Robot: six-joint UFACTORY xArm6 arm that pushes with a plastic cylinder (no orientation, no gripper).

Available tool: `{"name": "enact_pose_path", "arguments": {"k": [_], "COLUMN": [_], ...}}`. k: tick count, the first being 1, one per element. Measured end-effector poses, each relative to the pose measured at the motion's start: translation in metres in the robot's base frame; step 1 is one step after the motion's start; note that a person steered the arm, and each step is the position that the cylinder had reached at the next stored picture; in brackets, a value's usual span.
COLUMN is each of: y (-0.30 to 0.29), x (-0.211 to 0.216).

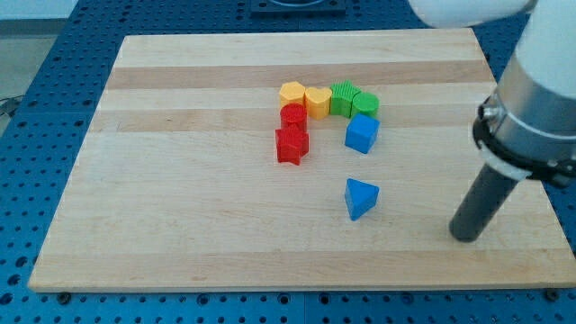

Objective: Drag the triangle to bottom of the red star

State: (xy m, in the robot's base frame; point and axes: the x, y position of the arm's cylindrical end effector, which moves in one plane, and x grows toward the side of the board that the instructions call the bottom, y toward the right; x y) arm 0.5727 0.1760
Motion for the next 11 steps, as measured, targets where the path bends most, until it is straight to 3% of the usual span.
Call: {"name": "enact_pose_path", "arguments": {"k": [9,10,11], "y": [-0.167,-0.169,-0.133], "x": [-0.078,-0.078,-0.073]}}
